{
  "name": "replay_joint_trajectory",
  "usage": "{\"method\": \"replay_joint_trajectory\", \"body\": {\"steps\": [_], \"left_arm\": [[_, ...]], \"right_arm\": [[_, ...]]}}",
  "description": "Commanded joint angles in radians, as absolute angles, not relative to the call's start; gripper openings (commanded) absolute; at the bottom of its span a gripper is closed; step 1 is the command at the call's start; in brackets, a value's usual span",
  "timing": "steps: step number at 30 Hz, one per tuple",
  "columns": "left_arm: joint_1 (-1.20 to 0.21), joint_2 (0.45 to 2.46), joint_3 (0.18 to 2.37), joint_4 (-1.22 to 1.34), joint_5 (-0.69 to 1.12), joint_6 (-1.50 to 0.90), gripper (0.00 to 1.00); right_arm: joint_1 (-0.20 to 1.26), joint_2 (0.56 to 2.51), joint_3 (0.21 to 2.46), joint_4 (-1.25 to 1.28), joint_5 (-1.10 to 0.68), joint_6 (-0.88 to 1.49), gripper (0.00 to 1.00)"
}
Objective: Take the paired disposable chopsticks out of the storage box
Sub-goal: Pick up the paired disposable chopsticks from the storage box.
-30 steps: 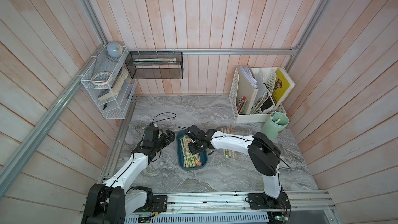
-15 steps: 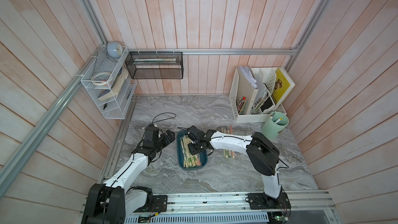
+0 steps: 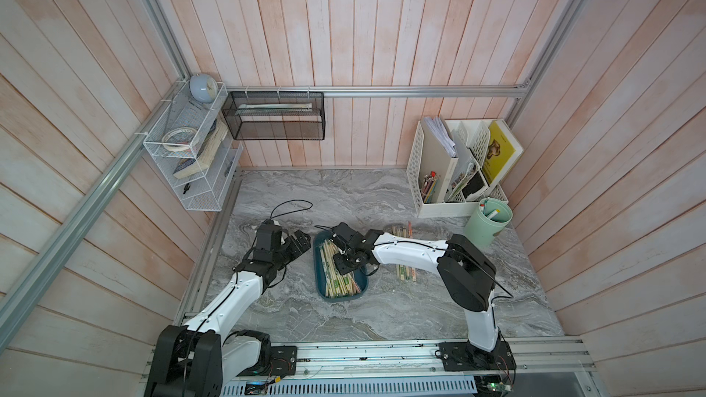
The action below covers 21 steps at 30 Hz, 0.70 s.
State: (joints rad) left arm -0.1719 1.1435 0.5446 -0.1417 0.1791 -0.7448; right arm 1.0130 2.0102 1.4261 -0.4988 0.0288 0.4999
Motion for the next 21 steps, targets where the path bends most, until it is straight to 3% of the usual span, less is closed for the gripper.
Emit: {"method": "replay_joint_trajectory", "body": {"steps": [1, 21], "left_arm": [[-0.167, 1.14, 0.532, -0.122, 0.193, -0.747, 1.0], [-0.168, 1.142, 0.546, -0.122, 0.204, -0.742, 1.0]], "right_arm": [[1.007, 1.98, 1.434, -0.556, 0.064, 0.501, 0.09], [0.918, 1.827, 1.4, -0.509, 0.059, 0.566, 0.05]]}}
